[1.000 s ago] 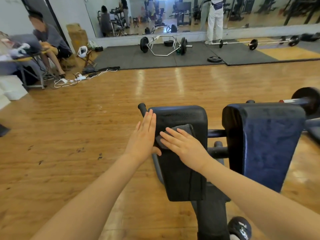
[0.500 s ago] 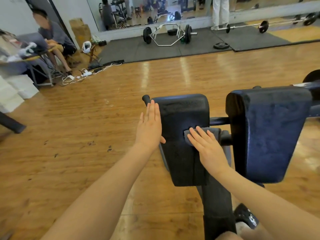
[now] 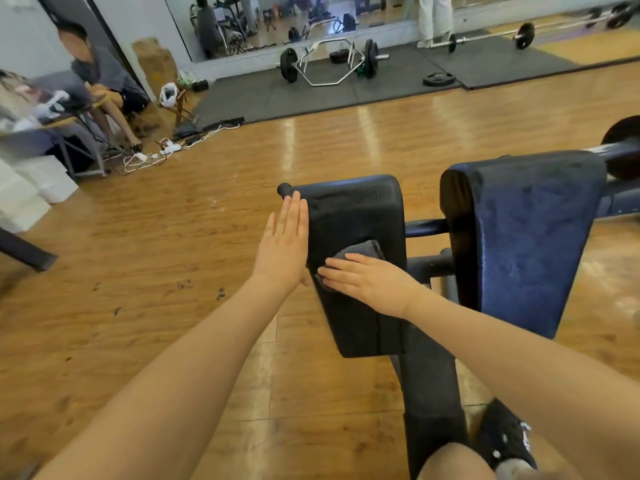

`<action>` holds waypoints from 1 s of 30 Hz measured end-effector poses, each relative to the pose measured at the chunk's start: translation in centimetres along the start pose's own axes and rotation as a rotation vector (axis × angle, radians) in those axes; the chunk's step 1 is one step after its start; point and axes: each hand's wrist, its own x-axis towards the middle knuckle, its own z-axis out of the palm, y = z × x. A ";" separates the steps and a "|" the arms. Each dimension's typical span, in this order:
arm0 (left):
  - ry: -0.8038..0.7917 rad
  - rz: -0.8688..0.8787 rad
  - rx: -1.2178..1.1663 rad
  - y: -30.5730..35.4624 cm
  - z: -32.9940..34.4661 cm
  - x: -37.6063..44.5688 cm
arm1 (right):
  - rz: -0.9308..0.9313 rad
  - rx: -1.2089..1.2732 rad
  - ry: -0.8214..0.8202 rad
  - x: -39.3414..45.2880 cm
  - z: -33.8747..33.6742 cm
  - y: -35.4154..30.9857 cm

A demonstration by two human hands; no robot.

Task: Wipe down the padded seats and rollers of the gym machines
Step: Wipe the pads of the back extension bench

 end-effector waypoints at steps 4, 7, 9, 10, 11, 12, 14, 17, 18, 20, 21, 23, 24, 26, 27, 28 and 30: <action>0.017 -0.022 -0.044 0.5 0.3 0.0 | 0.029 -0.019 -0.021 -3.1 0.7 1.9; 0.030 -0.029 -0.015 0.4 0.3 0.0 | 0.126 -0.027 -0.002 -4.9 1.1 2.3; 0.022 -0.031 -0.006 0.5 0.3 0.0 | 0.199 -0.005 0.038 -6.0 1.3 2.0; 0.021 -0.033 -0.002 0.5 0.5 0.1 | 0.231 0.006 0.060 -6.3 1.3 1.6; 0.024 -0.031 0.001 0.4 0.5 0.2 | 0.255 0.017 0.080 -6.3 1.2 1.1; 0.026 -0.024 0.007 0.3 0.6 0.2 | 0.262 0.037 0.101 -5.8 1.2 0.5; 0.033 -0.012 0.002 0.1 0.7 0.3 | 0.206 0.105 0.117 -3.8 1.1 -0.8; 0.041 -0.014 0.013 0.2 0.5 0.1 | 0.102 0.118 0.024 -1.0 1.6 -2.6; 0.042 -0.010 0.026 0.3 0.5 0.1 | 0.098 0.122 0.004 -0.9 1.9 -2.7; 0.043 -0.010 0.020 0.3 0.6 0.1 | 0.076 0.123 -0.025 -1.9 2.3 -1.9; 0.045 -0.013 0.012 0.3 0.7 0.1 | 0.046 0.116 -0.036 -2.8 2.4 -1.2; 0.050 -0.012 0.009 0.2 0.7 0.1 | -0.006 0.091 -0.039 -4.7 2.5 0.3; 0.050 -0.010 0.011 0.2 0.7 0.1 | -0.006 0.071 -0.040 -5.5 2.5 0.8; 0.040 -0.010 0.010 0.3 0.6 0.1 | 0.048 0.042 -0.058 -6.5 2.5 1.1; 0.036 -0.011 0.005 0.4 0.6 0.1 | 0.086 0.047 -0.062 -6.6 2.6 0.7; 0.036 -0.010 -0.001 0.4 0.6 0.1 | 0.118 0.058 -0.051 -6.6 2.7 0.2; 0.040 -0.004 -0.013 0.4 0.7 0.2 | 0.165 0.088 -0.009 -6.1 2.7 -1.0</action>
